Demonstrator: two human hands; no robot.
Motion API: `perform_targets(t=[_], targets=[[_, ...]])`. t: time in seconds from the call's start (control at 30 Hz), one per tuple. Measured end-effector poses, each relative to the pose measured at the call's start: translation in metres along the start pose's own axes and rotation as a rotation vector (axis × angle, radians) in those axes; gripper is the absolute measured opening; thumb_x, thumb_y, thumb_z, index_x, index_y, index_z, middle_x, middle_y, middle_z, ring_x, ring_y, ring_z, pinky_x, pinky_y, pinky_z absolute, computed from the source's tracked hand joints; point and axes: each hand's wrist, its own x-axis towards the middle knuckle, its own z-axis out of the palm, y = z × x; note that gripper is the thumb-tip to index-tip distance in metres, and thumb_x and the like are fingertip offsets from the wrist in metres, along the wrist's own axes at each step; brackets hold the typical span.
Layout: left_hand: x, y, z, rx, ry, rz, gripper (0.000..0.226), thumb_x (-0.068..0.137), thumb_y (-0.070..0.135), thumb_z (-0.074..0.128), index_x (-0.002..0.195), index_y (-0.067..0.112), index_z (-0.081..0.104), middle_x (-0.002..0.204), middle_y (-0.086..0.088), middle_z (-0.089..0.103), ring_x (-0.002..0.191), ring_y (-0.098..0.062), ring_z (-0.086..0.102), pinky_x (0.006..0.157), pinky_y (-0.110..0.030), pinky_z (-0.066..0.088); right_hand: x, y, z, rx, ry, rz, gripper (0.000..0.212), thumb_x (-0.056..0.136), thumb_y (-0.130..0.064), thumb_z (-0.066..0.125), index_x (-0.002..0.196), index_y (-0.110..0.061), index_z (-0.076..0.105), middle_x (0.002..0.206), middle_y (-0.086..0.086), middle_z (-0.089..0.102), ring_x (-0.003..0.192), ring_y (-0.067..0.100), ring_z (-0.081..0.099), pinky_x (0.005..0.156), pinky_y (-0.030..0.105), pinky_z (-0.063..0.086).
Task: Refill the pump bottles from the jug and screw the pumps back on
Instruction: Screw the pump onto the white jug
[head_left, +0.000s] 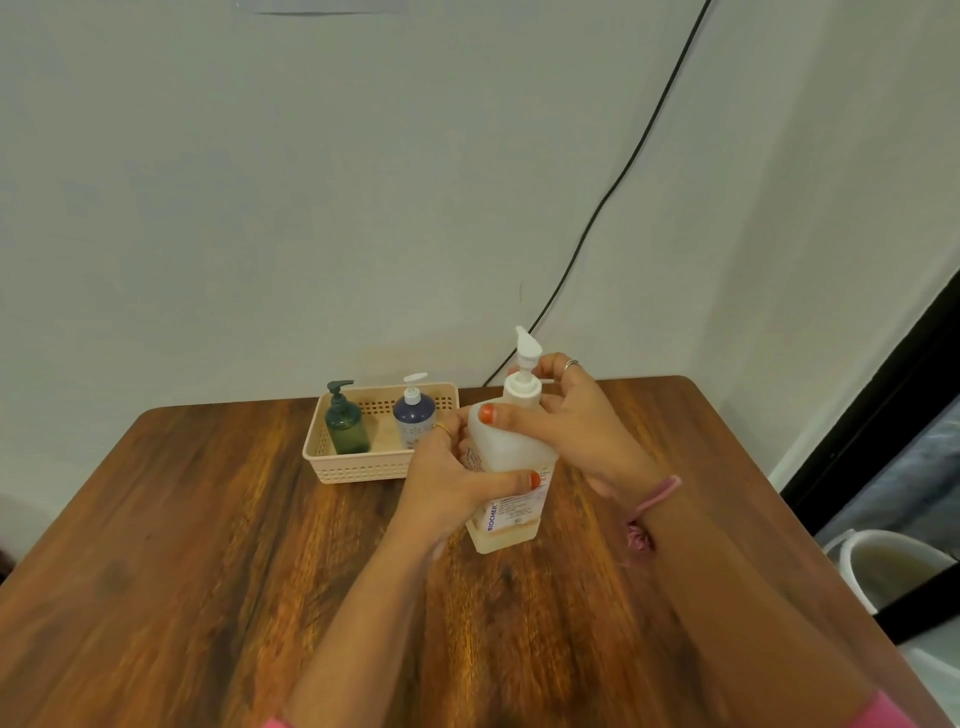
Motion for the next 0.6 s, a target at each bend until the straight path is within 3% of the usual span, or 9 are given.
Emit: perform_targets(t=[0.13,0.23,0.37,0.5,0.6], targets=[[-0.001,0.002,-0.003,0.005,0.011,-0.013,0.074,0.053,0.013,0.094,0.116,0.029,0.058,0.108,0.004,0.07,0.101,-0.013,0.067,0.084,-0.039,0.059,-0.004,-0.01,-0.015,0.113,-0.254,0.018,0.055,0.079,-0.017,0.07,0.13,-0.022,0.051,0.115,-0.004,0.067,0.104,0.015,0.066,0.082,0.029,0.054],[-0.001,0.005,-0.004,0.025,0.01,0.001,0.078,0.052,0.013,0.094,0.119,0.028,0.058,0.111,0.004,0.07,0.101,-0.012,0.067,0.084,-0.037,0.059,-0.004,-0.008,-0.012,0.13,-0.197,-0.015,0.045,0.08,0.0,0.069,0.122,-0.011,0.058,0.109,0.0,0.071,0.102,0.018,0.067,0.081,0.03,0.056],[-0.002,0.002,-0.003,0.022,0.006,-0.011,0.077,0.053,0.01,0.093,0.12,0.027,0.058,0.109,0.004,0.07,0.099,-0.012,0.068,0.081,-0.035,0.06,-0.003,-0.004,-0.004,0.133,-0.066,0.007,0.049,0.071,-0.008,0.079,0.115,-0.008,0.058,0.102,0.002,0.071,0.092,0.018,0.07,0.072,0.029,0.056],[-0.004,0.001,-0.004,0.005,-0.026,-0.018,0.071,0.055,0.007,0.092,0.115,0.027,0.059,0.105,0.005,0.072,0.096,-0.009,0.07,0.077,-0.029,0.059,-0.004,-0.009,-0.012,0.047,-0.183,0.081,0.056,0.065,-0.024,0.078,0.117,-0.017,0.056,0.109,0.001,0.068,0.097,0.017,0.068,0.079,0.032,0.056],[-0.005,0.001,-0.003,-0.016,-0.04,-0.031,0.072,0.055,0.004,0.091,0.115,0.026,0.059,0.104,0.005,0.073,0.095,-0.008,0.07,0.076,-0.028,0.059,-0.006,-0.018,-0.026,0.073,-0.294,0.057,0.053,0.079,-0.013,0.068,0.129,-0.021,0.052,0.117,-0.002,0.067,0.106,0.015,0.065,0.085,0.029,0.055]])
